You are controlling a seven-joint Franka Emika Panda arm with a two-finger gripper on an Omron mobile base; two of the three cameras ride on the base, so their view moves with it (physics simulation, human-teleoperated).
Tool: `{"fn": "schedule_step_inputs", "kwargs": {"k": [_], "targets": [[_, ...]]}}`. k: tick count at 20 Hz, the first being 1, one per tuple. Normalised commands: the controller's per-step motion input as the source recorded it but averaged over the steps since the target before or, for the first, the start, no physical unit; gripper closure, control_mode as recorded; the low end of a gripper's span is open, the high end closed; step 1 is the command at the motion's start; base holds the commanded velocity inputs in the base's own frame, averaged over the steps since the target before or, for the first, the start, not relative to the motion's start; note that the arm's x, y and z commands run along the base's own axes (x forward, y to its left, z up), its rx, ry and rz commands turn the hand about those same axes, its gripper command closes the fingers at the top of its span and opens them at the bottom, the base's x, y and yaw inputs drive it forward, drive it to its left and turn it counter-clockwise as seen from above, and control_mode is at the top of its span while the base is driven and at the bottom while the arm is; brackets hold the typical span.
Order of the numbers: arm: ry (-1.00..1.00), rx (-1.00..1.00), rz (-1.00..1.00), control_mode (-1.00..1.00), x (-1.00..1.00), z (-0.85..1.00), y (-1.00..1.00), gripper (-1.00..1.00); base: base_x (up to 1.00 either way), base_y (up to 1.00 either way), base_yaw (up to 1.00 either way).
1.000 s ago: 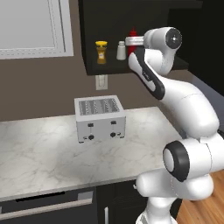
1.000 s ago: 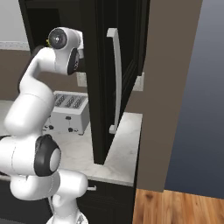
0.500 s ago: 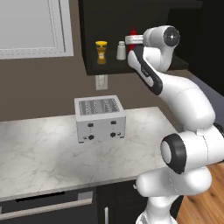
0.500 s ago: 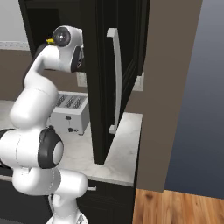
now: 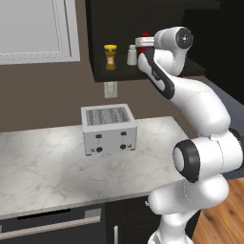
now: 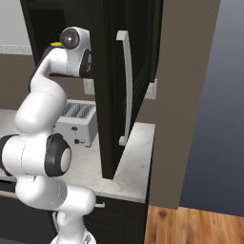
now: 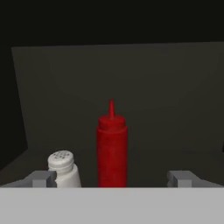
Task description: Collect the turmeric, ketchup, and shaker from the cabinet and place them next to the stove.
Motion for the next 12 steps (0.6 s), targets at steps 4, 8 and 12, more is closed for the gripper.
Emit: {"fn": "schedule_step_inputs", "kwargs": {"k": [4, 8, 12], "targets": [[0.00, 0.01, 0.00, -1.00, 0.28, 0.00, 0.00, -1.00, 0.00, 0.00, 0.00], [0.00, 0.02, 0.00, -1.00, 0.30, 0.00, 0.00, -1.00, 0.00, 0.00, 0.00], [0.00, 0.02, 0.00, -1.00, 0.27, 0.00, 0.00, -1.00, 0.00, 0.00, 0.00]]}}
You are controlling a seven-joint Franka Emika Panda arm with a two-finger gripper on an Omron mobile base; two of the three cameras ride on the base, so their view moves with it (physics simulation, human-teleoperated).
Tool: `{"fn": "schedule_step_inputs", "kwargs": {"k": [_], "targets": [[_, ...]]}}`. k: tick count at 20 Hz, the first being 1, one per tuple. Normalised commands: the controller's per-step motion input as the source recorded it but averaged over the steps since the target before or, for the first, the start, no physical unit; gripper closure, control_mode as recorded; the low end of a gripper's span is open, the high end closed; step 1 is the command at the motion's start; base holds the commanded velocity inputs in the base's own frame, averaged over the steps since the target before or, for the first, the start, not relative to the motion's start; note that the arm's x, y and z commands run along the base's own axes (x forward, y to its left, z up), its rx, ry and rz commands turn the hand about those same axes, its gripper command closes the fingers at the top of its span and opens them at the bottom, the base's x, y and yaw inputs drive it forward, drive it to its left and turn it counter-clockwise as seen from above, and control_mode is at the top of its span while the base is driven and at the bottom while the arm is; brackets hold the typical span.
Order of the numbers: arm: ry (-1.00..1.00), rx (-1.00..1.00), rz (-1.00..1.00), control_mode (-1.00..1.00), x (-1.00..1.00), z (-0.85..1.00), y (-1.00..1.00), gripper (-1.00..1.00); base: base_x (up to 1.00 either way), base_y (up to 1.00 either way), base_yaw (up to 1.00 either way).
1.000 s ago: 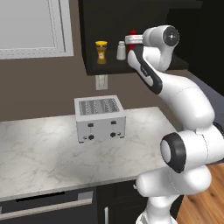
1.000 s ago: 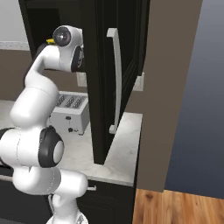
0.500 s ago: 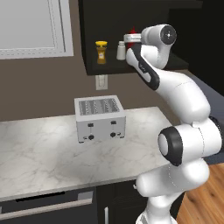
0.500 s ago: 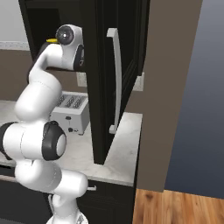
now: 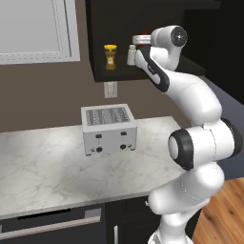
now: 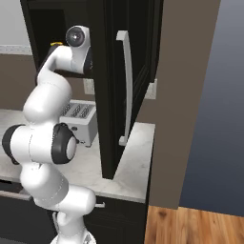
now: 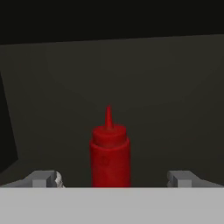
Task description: Collect the turmeric, ketchup, and shaker from the cabinet and place them next to the stove.
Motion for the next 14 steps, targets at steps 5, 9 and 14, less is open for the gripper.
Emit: {"fn": "schedule_step_inputs", "kwargs": {"k": [5, 9, 14], "targets": [[0.00, 0.00, 0.00, -1.00, 0.27, 0.00, 0.00, -1.00, 0.00, 0.00, 0.00], [0.00, 0.00, 0.00, -1.00, 0.29, 0.00, 0.00, -1.00, 0.00, 0.00, 0.00], [0.01, 0.00, 0.00, -1.00, 0.26, 0.00, 0.00, -1.00, 0.00, 0.00, 0.00]]}}
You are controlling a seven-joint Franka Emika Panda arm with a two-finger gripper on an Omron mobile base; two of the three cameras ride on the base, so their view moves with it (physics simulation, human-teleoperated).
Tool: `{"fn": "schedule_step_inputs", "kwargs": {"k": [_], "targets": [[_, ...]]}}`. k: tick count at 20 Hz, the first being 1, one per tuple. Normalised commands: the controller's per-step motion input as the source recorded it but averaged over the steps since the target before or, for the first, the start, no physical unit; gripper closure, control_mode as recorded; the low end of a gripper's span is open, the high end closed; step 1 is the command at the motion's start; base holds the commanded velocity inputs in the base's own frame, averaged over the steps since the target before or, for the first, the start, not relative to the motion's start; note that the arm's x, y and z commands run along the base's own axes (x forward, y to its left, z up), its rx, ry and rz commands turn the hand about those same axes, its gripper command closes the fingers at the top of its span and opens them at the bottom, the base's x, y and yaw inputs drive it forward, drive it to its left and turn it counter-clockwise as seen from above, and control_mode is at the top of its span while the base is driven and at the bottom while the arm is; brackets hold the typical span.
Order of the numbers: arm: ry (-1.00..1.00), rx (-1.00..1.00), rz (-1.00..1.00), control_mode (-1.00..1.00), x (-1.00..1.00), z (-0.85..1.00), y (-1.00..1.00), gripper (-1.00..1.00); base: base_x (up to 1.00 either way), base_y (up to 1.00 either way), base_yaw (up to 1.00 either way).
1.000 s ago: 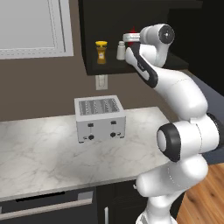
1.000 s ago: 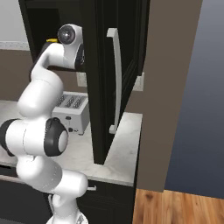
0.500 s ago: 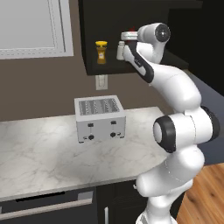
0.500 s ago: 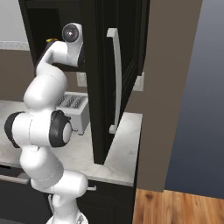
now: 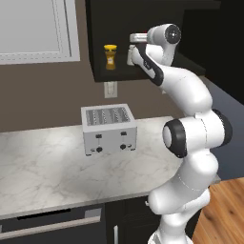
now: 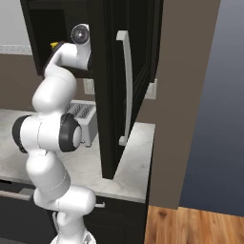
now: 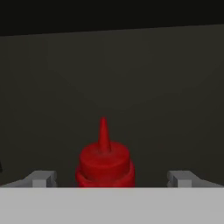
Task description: Collect the turmeric, ketchup, and shaker from the cabinet and place them next to the stove.
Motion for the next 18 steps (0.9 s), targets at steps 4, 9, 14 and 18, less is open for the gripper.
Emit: {"fn": "schedule_step_inputs", "kwargs": {"k": [4, 9, 14, 18], "targets": [[0.01, 0.00, 0.00, -1.00, 0.14, 0.00, 0.00, -1.00, 0.00, 0.00, 0.00], [0.00, 0.00, 0.00, -1.00, 0.02, -0.03, 0.00, -1.00, 0.00, 0.00, 0.00], [0.00, 0.00, 0.00, -1.00, 0.00, -0.08, 0.00, 1.00, 0.00, 0.00, 0.00], [0.01, 0.00, 0.00, -1.00, 0.03, -0.11, 0.00, 1.00, 0.00, 0.00, 0.00]]}}
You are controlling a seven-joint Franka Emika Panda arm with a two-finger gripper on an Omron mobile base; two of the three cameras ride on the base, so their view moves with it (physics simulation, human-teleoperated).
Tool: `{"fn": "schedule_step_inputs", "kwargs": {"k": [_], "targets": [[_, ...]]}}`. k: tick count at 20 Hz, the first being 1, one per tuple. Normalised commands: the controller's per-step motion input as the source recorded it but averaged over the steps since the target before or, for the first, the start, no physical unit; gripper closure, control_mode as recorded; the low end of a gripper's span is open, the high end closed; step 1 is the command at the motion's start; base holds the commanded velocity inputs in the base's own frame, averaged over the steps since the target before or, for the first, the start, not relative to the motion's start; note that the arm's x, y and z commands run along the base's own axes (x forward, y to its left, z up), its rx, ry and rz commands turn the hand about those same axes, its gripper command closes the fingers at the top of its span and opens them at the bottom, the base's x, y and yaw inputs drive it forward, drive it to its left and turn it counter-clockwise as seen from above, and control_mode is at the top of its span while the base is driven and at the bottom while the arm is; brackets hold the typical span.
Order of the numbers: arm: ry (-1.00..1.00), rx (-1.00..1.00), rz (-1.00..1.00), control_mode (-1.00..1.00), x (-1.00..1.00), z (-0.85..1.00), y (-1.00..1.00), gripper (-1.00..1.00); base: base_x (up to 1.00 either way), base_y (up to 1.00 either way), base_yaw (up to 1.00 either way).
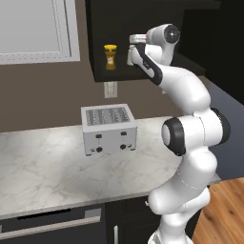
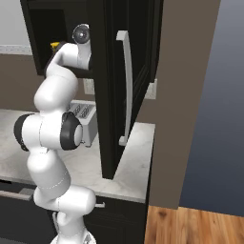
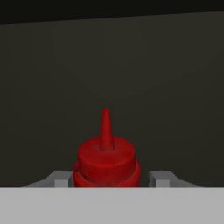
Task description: Collect the turmeric, ketchup, and shaker from the cabinet and place them next to the stove.
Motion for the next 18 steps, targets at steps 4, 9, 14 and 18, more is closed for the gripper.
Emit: {"fn": "schedule_step_inputs", "kwargs": {"k": [4, 9, 14, 18], "targets": [[0.01, 0.00, 0.00, -1.00, 0.04, -0.07, 0.00, 1.00, 0.00, 0.00, 0.00], [0.00, 0.00, 0.00, -1.00, 0.05, -0.03, 0.00, 1.00, 0.00, 0.00, 0.00], [0.00, 0.00, 0.00, -1.00, 0.01, 0.00, 0.00, 1.00, 0.00, 0.00, 0.00], [0.00, 0.00, 0.00, -1.00, 0.00, 0.00, 0.00, 1.00, 0.00, 0.00, 0.00]]}}
